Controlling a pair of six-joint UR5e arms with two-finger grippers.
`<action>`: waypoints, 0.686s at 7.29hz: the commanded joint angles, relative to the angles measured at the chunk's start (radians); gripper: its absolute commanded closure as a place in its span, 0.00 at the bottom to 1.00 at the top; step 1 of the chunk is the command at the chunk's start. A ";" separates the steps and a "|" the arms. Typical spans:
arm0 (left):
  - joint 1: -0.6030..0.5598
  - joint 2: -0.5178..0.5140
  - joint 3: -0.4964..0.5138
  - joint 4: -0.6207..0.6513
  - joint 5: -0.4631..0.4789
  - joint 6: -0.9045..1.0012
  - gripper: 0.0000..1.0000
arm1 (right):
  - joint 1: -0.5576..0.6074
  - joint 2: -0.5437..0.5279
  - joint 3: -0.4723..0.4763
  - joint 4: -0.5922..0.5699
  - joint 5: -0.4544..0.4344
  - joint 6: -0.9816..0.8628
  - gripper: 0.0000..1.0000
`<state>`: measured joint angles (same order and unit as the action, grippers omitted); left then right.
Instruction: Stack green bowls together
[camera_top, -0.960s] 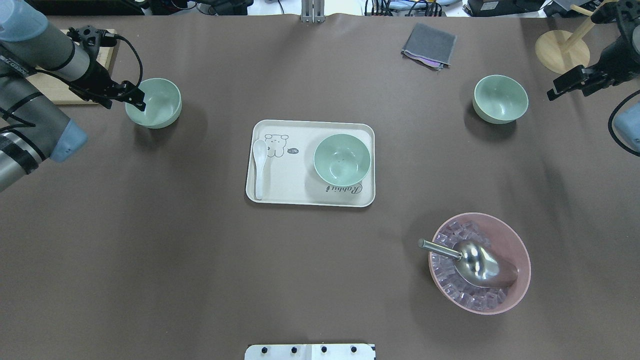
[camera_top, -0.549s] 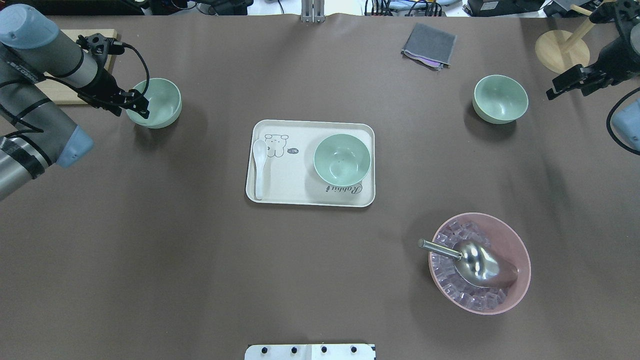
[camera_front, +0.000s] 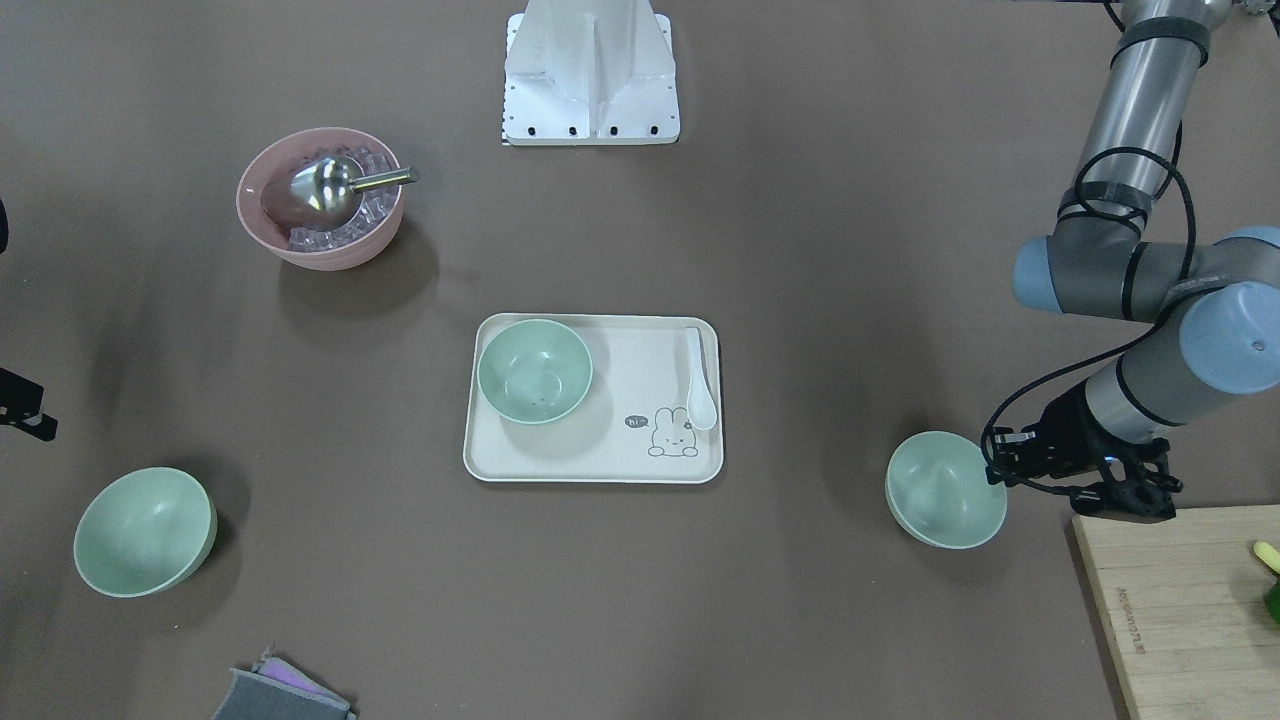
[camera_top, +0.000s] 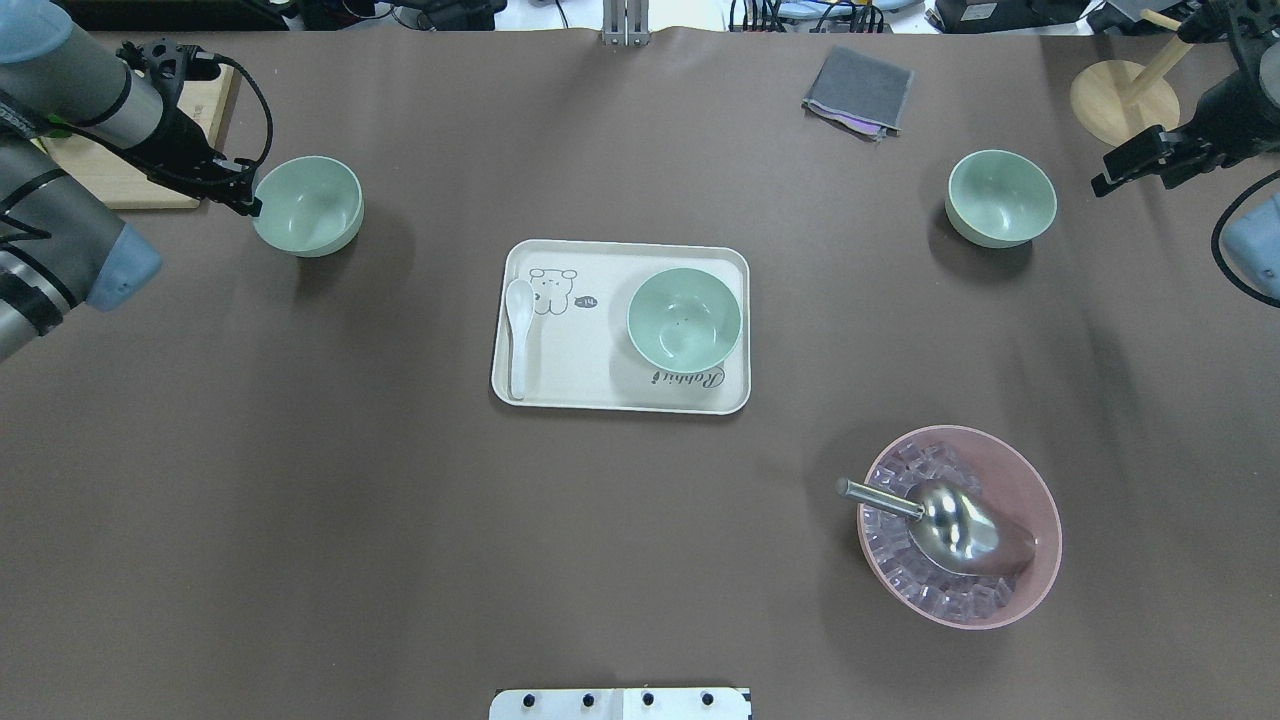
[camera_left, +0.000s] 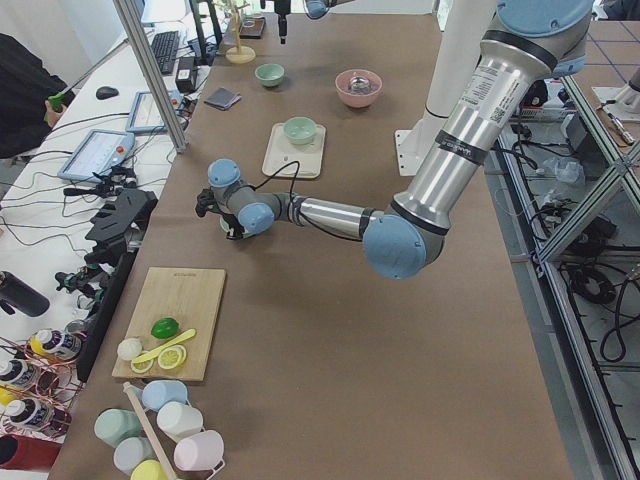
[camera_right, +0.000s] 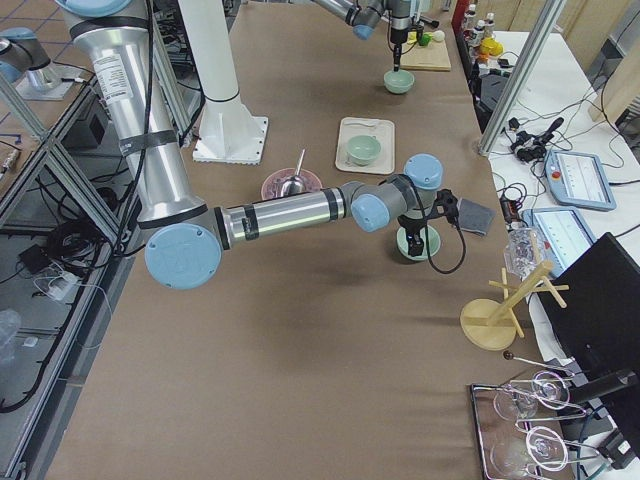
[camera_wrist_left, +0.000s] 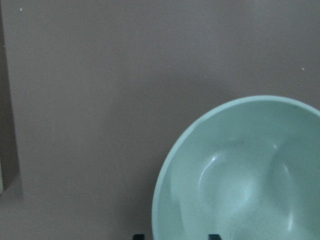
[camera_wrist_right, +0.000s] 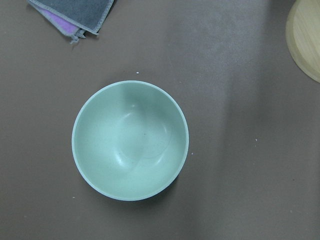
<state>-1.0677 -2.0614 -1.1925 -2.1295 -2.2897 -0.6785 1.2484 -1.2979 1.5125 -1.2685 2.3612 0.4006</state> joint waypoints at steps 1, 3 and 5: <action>-0.005 -0.002 0.002 0.002 -0.005 -0.006 0.88 | -0.001 0.000 -0.005 0.000 0.001 0.001 0.00; -0.005 -0.002 0.001 0.000 -0.007 -0.009 0.54 | 0.000 0.002 -0.009 0.000 0.001 0.001 0.00; -0.005 -0.003 0.001 0.002 -0.007 -0.010 0.43 | 0.000 0.002 -0.009 0.000 0.001 0.001 0.00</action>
<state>-1.0722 -2.0641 -1.1918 -2.1287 -2.2963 -0.6879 1.2484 -1.2964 1.5037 -1.2686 2.3623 0.4019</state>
